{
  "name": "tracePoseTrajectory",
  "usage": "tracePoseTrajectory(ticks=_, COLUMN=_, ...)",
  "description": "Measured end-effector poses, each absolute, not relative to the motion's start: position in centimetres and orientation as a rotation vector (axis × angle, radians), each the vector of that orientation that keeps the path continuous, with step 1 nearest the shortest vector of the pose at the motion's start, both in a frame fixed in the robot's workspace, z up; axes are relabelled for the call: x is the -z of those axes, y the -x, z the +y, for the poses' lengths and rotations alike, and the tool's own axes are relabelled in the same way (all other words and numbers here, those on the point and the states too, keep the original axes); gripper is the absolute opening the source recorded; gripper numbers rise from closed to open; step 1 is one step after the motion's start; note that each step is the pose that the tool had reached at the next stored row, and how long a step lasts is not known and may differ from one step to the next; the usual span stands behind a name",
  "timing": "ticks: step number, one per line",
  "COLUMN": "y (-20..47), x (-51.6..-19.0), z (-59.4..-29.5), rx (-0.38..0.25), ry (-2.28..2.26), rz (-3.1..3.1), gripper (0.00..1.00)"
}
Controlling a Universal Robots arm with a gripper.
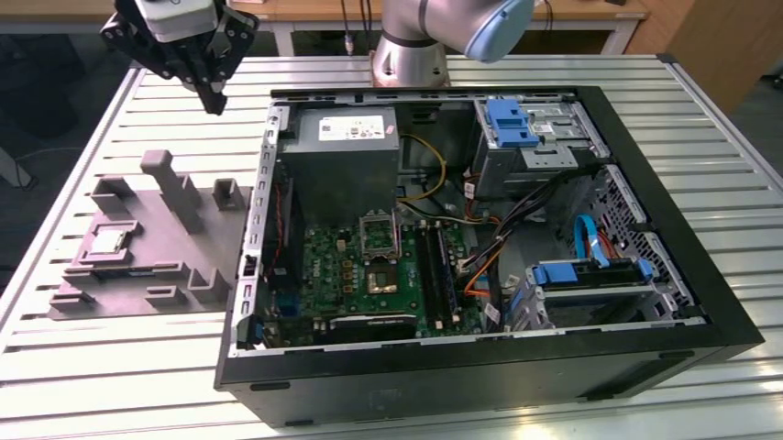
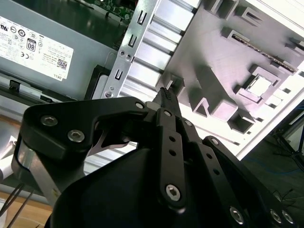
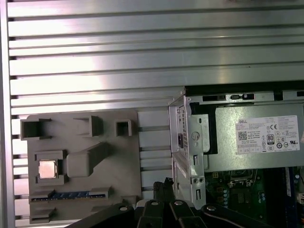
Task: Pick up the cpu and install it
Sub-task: 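Reach for the cpu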
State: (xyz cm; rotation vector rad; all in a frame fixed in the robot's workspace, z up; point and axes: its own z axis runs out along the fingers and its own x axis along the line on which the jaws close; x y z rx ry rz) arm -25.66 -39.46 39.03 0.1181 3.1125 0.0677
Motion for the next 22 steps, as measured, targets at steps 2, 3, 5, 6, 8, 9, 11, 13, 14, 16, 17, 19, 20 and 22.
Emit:
tracePoseTrajectory(ticks=2, y=25.71, x=-39.03, z=-39.46, rx=-0.068, ry=-0.118, rz=3.113, gripper=0.11)
tracePoseTrajectory(ticks=3, y=25.74, x=-39.03, z=-39.46, rx=-0.068, ry=-0.118, rz=3.112, gripper=0.11)
tracePoseTrajectory(ticks=5, y=25.81, x=-39.03, z=-39.46, rx=-0.068, ry=-0.118, rz=3.113, gripper=0.11)
tracePoseTrajectory(ticks=6, y=25.84, x=-39.03, z=-39.46, rx=-0.068, ry=-0.118, rz=3.113, gripper=0.11)
tracePoseTrajectory(ticks=8, y=25.90, x=-39.02, z=-39.46, rx=-0.068, ry=-0.118, rz=3.113, gripper=0.11)
tracePoseTrajectory(ticks=9, y=25.93, x=-39.02, z=-39.46, rx=-0.068, ry=-0.118, rz=3.113, gripper=0.11)
tracePoseTrajectory(ticks=11, y=25.98, x=-39.02, z=-39.46, rx=-0.068, ry=-0.118, rz=3.113, gripper=0.11)
tracePoseTrajectory(ticks=13, y=26.04, x=-39.01, z=-39.46, rx=-0.068, ry=-0.118, rz=3.112, gripper=0.11)
tracePoseTrajectory(ticks=14, y=26.07, x=-39.01, z=-39.46, rx=-0.068, ry=-0.118, rz=3.112, gripper=0.11)
tracePoseTrajectory(ticks=16, y=26.14, x=-39.01, z=-39.46, rx=-0.068, ry=-0.118, rz=3.113, gripper=0.11)
tracePoseTrajectory(ticks=17, y=26.17, x=-39.01, z=-39.46, rx=-0.068, ry=-0.118, rz=3.113, gripper=0.11)
tracePoseTrajectory(ticks=19, y=26.23, x=-39.01, z=-39.46, rx=-0.068, ry=-0.118, rz=3.113, gripper=0.11)
tracePoseTrajectory(ticks=20, y=26.25, x=-39.01, z=-39.46, rx=-0.068, ry=-0.118, rz=3.112, gripper=0.11)
tracePoseTrajectory(ticks=22, y=26.29, x=-39.01, z=-39.46, rx=-0.068, ry=-0.118, rz=3.113, gripper=0.11)
